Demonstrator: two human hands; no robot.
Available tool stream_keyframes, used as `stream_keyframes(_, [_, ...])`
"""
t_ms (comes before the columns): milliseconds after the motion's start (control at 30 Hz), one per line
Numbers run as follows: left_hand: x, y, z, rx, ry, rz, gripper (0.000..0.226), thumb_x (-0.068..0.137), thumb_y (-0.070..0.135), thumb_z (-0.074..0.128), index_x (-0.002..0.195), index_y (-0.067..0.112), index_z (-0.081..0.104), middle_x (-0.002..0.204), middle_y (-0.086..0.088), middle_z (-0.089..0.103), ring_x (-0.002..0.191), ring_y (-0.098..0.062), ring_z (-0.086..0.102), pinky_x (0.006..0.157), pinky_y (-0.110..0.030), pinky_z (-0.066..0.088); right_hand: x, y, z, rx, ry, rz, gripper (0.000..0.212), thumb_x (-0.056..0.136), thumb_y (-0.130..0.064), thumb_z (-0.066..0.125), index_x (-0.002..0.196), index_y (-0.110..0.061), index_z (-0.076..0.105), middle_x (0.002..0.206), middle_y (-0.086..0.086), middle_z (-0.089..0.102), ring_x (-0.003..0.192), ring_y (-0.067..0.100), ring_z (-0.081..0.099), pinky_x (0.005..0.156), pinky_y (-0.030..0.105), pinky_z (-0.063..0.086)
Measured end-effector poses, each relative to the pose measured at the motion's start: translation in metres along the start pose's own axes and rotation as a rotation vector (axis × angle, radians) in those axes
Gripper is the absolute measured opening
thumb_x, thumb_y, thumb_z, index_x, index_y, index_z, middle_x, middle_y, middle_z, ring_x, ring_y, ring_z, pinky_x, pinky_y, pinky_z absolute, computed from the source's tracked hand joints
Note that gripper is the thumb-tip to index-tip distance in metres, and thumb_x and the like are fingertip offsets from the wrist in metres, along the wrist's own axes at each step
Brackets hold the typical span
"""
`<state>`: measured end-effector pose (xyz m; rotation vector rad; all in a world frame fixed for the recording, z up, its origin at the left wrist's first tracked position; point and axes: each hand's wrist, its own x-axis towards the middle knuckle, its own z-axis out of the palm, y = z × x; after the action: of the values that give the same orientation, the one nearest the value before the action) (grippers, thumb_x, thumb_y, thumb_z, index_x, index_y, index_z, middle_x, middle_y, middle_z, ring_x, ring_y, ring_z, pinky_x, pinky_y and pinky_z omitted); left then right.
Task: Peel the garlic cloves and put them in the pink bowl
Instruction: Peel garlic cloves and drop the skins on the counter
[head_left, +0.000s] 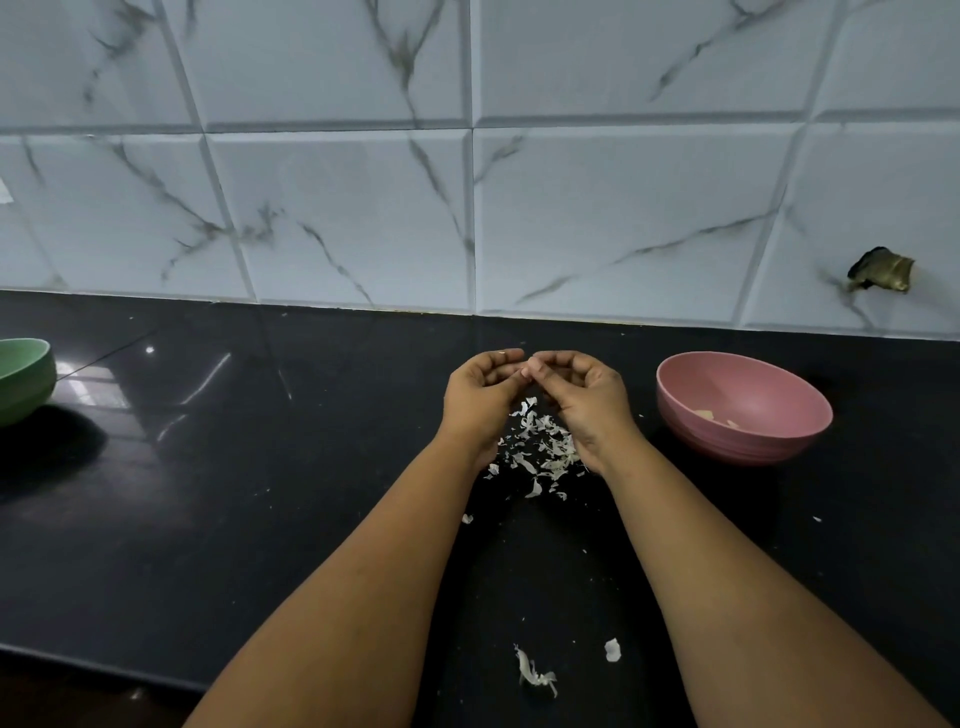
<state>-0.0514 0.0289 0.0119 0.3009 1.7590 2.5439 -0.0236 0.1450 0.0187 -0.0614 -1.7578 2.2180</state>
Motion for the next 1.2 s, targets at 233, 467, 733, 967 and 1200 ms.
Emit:
stream_keyframes(233, [-0.003, 0.002, 0.002, -0.234, -0.012, -0.194, 0.007, 0.088, -0.007, 0.062, 0.093, -0.002, 0.065, 0.085, -0.013, 0.068, 0.077, -0.017, 0.067, 0.076, -0.022, 0.059, 0.001, 0.001, -0.006, 0.034, -0.033, 0.022, 0.011, 0.084, -0.002, 0.069, 0.094, -0.005, 0.072, 0.079, 0.006, 0.071, 0.071, 0.011, 0.063, 0.068, 0.021, 0.054])
stream_keyframes(467, [-0.005, 0.01, 0.003, -0.337, 0.056, -0.262, 0.009, 0.09, -0.009, 0.058, 0.084, -0.003, 0.063, 0.065, -0.008, 0.068, 0.057, -0.01, 0.068, 0.055, -0.013, 0.054, 0.001, -0.002, -0.001, -0.141, 0.022, -0.097, 0.017, 0.085, 0.002, 0.068, 0.099, -0.007, 0.072, 0.074, 0.007, 0.071, 0.064, 0.006, 0.065, 0.061, 0.015, 0.051])
stream_keyframes(733, [-0.009, 0.014, 0.004, -0.297, 0.061, -0.203, 0.008, 0.086, -0.009, 0.063, 0.09, -0.003, 0.066, 0.074, -0.01, 0.071, 0.066, -0.015, 0.072, 0.057, -0.017, 0.054, 0.001, -0.001, 0.001, -0.193, 0.072, -0.183, 0.013, 0.077, -0.007, 0.079, 0.089, -0.011, 0.076, 0.083, 0.005, 0.075, 0.078, 0.012, 0.072, 0.069, 0.018, 0.055])
stream_keyframes(967, [-0.011, 0.012, 0.004, -0.218, 0.063, -0.142, 0.01, 0.082, -0.008, 0.07, 0.086, 0.0, 0.067, 0.077, -0.01, 0.073, 0.074, -0.019, 0.072, 0.071, -0.024, 0.059, 0.002, 0.0, -0.002, -0.165, 0.059, -0.169, 0.011, 0.078, -0.006, 0.077, 0.087, -0.013, 0.077, 0.087, 0.0, 0.076, 0.088, 0.011, 0.072, 0.078, 0.02, 0.055])
stream_keyframes(1200, [-0.012, 0.014, 0.004, -0.268, 0.085, -0.176, 0.01, 0.082, -0.011, 0.067, 0.087, -0.002, 0.066, 0.075, -0.011, 0.072, 0.069, -0.016, 0.072, 0.06, -0.02, 0.056, 0.002, 0.001, -0.002, -0.166, 0.006, -0.171, 0.013, 0.08, -0.006, 0.075, 0.088, -0.016, 0.077, 0.09, -0.004, 0.075, 0.091, 0.006, 0.07, 0.078, 0.014, 0.052])
